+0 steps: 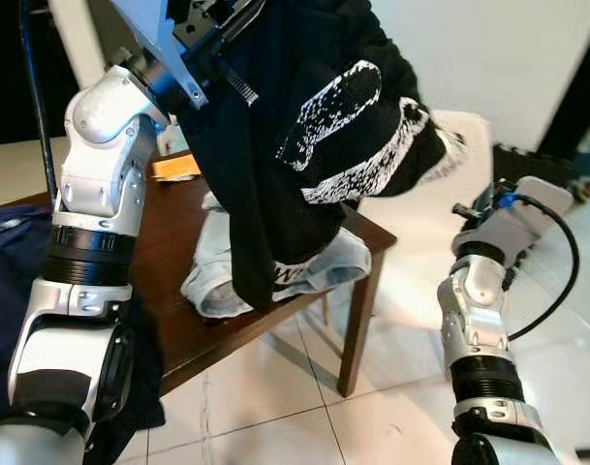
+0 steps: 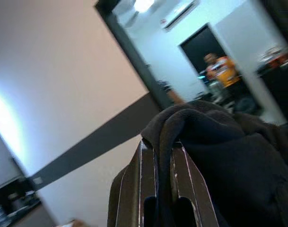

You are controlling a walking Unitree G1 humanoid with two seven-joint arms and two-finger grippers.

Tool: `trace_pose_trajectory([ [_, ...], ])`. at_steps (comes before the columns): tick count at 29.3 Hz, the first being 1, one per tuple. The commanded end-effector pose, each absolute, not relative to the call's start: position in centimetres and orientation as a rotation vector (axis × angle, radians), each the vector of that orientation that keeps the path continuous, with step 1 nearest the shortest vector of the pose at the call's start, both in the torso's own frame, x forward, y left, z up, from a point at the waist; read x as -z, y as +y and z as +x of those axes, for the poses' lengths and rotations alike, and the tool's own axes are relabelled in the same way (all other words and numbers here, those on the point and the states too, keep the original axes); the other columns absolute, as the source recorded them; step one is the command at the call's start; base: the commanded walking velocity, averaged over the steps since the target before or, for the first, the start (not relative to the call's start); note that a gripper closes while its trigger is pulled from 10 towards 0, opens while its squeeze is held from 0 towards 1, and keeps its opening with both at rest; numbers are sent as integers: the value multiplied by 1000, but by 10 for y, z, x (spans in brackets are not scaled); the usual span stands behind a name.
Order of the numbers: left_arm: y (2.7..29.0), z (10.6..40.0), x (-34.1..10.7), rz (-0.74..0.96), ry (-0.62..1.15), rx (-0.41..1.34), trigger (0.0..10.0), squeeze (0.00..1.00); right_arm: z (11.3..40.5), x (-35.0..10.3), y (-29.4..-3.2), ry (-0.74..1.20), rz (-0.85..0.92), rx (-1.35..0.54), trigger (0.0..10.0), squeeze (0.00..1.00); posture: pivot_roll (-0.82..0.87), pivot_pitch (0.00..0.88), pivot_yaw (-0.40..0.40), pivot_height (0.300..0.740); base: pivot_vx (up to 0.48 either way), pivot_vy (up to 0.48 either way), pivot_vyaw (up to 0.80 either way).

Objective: Hang hanger

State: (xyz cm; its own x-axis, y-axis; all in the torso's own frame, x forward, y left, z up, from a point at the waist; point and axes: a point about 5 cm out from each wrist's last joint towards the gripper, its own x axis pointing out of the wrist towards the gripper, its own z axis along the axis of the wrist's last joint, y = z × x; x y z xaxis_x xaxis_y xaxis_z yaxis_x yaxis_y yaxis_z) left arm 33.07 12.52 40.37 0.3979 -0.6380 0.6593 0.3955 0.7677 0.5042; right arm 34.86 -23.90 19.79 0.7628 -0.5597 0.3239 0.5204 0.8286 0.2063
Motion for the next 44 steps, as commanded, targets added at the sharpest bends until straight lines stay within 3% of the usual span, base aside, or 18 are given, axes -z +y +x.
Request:
trace_pose_trajectory([
  [1, 129, 330, -405, 284, -979, 652, 0, 0, 347, -198, -244, -388, 84, 613, 10000, 0, 102, 0, 39, 740, 0, 0, -800],
  [19, 104, 353, -336, 287, -760, 739, 0, 0, 350, -166, -238, -238, -4, 578, 10000, 0, 54, 0, 53, 740, 0, 0, -800],
  [28, 84, 348, -331, 201, -776, 817, 0, 0, 347, -162, -245, -226, -16, 600, 10000, 0, 36, 0, 63, 740, 0, 0, -800],
  [38, 81, 354, -322, 80, -731, 800, 0, 0, 347, -162, -249, -221, -34, 608, 10000, 0, 30, 0, 60, 740, 0, 0, -800],
  [44, 98, 378, -245, 109, -420, 614, 0, 0, 348, -150, -246, -160, -52, 581, 10000, 0, 19, 0, 78, 740, 0, 0, -800],
])
